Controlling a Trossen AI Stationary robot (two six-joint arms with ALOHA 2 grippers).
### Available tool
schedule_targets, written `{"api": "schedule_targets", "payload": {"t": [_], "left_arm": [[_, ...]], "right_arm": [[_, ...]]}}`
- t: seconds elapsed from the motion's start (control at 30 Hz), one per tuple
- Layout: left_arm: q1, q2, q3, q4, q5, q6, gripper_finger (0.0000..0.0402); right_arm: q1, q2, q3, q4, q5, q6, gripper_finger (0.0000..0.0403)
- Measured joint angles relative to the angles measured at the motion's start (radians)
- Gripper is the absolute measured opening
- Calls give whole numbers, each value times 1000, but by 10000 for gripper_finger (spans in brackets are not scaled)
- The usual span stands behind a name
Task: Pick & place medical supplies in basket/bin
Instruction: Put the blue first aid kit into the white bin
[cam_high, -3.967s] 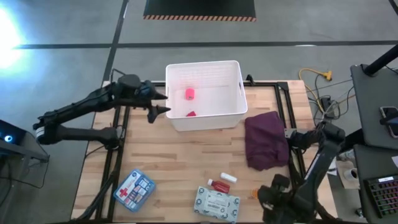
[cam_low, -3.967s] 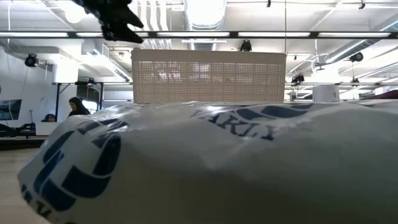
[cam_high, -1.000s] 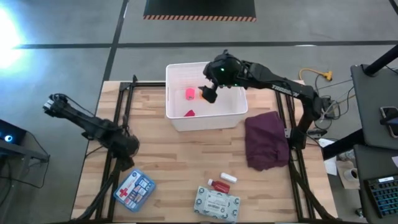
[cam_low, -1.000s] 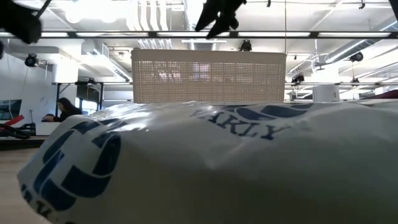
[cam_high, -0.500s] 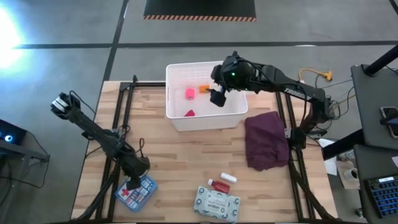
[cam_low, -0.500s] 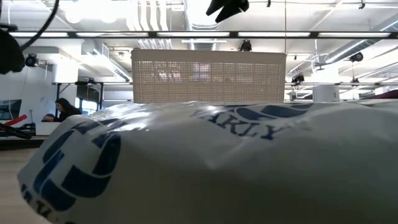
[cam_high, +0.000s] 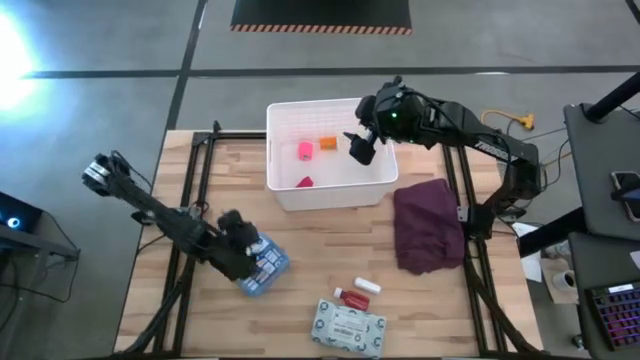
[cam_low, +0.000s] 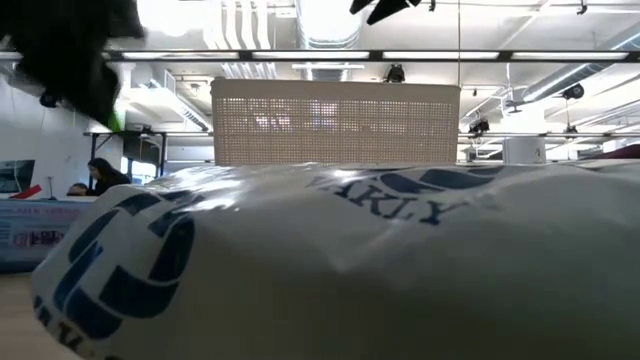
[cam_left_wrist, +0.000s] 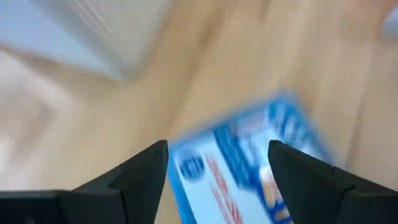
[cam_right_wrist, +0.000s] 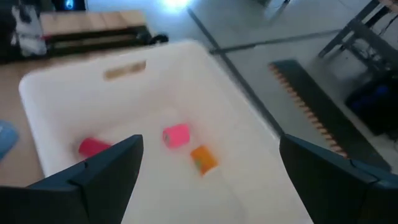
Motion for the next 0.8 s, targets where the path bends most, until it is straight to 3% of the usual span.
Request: {"api": "schedule_targets", "payload": {"t": [0.13, 0.3, 0.43, 0.6, 0.8], "left_arm": [[-1, -56, 56, -184, 9, 1, 261], [3, -133, 31, -389, 85, -220, 261], [1, -183, -59, -359, 173, -393, 261], [2, -237, -177, -278, 189, -504, 261], [1, -296, -280, -150, 256, -466, 261]], "right_arm": [[19, -19, -21, -111, -61, 51, 368], [96, -29, -49, -318, -165, 205, 368], [205, -42, -61, -424, -220, 356, 368], [289, -86, -85, -407, -486, 634, 368], [370, -67, -234, -255, -532, 802, 350]]}}
